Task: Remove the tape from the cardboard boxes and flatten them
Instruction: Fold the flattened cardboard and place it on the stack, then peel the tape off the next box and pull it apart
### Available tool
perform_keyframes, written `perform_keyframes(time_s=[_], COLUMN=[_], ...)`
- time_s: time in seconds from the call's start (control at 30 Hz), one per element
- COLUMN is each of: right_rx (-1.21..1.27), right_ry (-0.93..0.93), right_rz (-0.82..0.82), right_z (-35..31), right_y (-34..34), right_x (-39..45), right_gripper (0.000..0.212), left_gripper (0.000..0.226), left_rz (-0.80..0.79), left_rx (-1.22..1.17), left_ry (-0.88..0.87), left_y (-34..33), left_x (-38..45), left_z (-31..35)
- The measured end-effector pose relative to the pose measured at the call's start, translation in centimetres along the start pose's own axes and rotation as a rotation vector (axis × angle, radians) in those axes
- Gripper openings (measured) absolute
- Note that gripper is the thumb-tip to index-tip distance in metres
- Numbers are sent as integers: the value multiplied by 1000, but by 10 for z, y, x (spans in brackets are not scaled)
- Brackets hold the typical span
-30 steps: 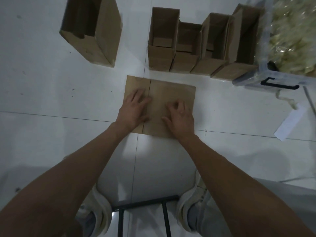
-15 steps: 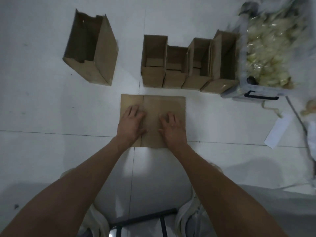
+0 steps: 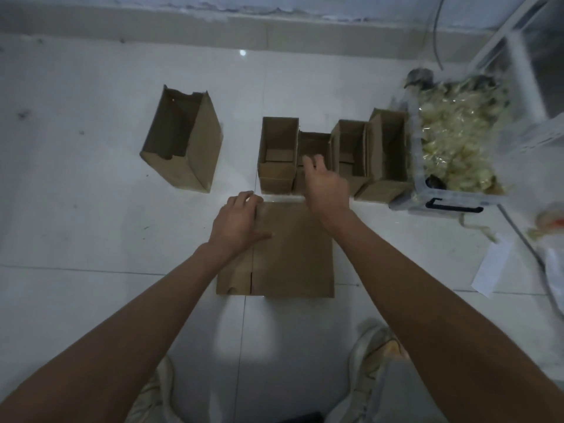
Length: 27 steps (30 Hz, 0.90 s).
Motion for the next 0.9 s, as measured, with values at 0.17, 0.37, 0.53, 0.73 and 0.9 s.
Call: perform_keyframes(time_s=[0.17,0.37,0.53,0.73,0.9], right_rx=[-84,-84,-105,444,1117], right_ry=[-54,-55,-23,-80,-41], right_rz=[-105,80,215,64,-196], right_z=[1,1,8,-10,-32], right_y=[23,96,184,262,288], right_x=[9,11,-14,-65,-118], right_gripper=[29,29,17,8,13], left_gripper=[89,107,109,134,136], left_rz=[15,22,75,209,345], left_rx=[-7,-41,-5,-45,-197], left_ry=[-6,36,-28,-193,-209], left_y=[12,42,92,189,252], left_x=[-10,-34,-60,-100,-127], left_z=[2,4,16,52,48])
Point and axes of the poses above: each hand's wrist, its own x-axis towards the middle knuckle, its own y-axis out of the back of the hand, z = x × y, the point moved 2 cm from there along x, towards the middle knuckle, and after that the axes turned 3 degrees about -z, right-handed, at the moved point
